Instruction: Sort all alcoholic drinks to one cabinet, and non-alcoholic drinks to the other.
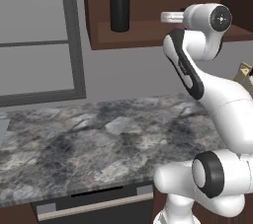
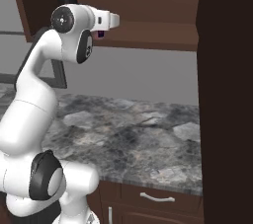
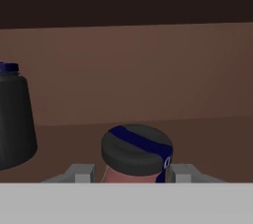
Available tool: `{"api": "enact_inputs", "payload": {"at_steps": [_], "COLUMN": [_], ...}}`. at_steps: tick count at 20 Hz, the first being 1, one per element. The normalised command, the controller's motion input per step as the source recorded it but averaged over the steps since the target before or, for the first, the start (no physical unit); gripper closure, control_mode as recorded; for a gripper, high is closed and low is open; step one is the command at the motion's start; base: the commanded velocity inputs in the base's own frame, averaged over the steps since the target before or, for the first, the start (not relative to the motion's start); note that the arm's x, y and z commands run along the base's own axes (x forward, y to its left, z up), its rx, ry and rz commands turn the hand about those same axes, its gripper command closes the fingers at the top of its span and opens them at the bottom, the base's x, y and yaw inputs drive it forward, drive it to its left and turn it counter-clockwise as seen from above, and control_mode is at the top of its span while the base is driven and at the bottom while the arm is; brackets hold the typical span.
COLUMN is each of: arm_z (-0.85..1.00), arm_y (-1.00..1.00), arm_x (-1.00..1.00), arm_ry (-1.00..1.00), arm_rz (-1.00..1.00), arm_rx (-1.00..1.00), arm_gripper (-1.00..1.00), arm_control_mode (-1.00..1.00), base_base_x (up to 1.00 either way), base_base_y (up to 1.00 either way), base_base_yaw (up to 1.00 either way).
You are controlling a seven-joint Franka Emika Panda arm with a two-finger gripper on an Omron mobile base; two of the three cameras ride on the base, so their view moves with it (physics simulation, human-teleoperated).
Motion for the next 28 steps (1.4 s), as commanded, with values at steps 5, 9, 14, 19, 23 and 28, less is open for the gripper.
{"api": "enact_inputs", "payload": {"at_steps": [5,9,14,19,23,28], "arm_z": [0.0,0.0,0.0,0.0,0.0,-0.03], "arm_y": [0.0,0.0,0.0,0.0,0.0,0.0], "arm_x": [0.28,0.26,0.28,0.28,0.21,0.12], "arm_ry": [0.0,0.0,-0.01,0.0,0.0,0.0], "arm_rz": [0.01,0.0,0.0,0.0,0.0,0.0], "arm_rx": [0.0,0.0,0.0,0.0,0.0,-0.01], "arm_gripper": [1.0,1.0,1.0,1.0,1.0,1.0], "arm_control_mode": [-1.0,-1.0,-1.0,-1.0,-1.0,-1.0], "base_base_x": [0.0,0.0,0.0,0.0,0.0,0.0], "base_base_y": [0.0,0.0,0.0,0.0,0.0,0.0], "base_base_yaw": [0.0,0.0,0.0,0.0,0.0,0.0]}}
